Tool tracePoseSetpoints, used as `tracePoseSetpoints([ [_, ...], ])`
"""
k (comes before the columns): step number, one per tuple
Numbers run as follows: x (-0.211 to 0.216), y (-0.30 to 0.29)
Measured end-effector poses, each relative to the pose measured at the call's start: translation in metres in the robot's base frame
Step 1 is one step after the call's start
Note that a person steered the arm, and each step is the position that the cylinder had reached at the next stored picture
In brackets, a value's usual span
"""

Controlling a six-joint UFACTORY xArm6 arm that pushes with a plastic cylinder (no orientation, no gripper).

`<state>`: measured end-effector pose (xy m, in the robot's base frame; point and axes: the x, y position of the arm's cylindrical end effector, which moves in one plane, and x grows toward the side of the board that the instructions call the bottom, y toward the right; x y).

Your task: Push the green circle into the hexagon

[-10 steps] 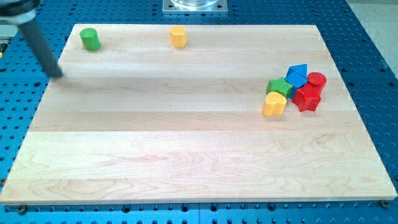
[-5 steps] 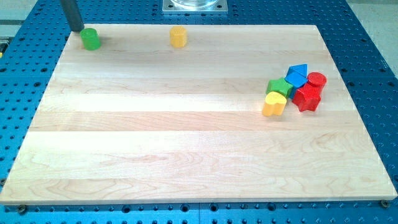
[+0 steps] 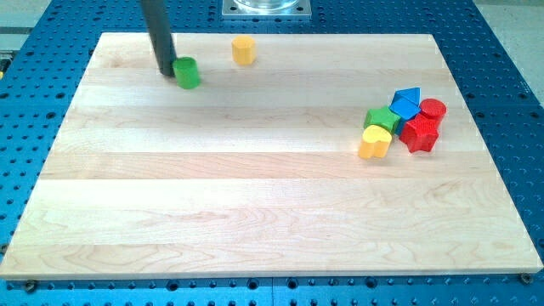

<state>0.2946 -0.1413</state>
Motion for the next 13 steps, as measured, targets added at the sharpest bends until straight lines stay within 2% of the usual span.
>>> tracePoseSetpoints([
  [1,0.001,0.003],
  [2,0.04,-0.019],
  [3,0.037,0.036],
  [4,0.012,0.041],
  [5,0.05,-0.008],
  [6,0.034,0.028],
  [8,0.018,0.041],
  [9,0.068,0.02],
  [10,0.051,0.086],
  [11,0.026,0.088],
  [12,0.052,0.019],
  [13,0.007,0.039],
])
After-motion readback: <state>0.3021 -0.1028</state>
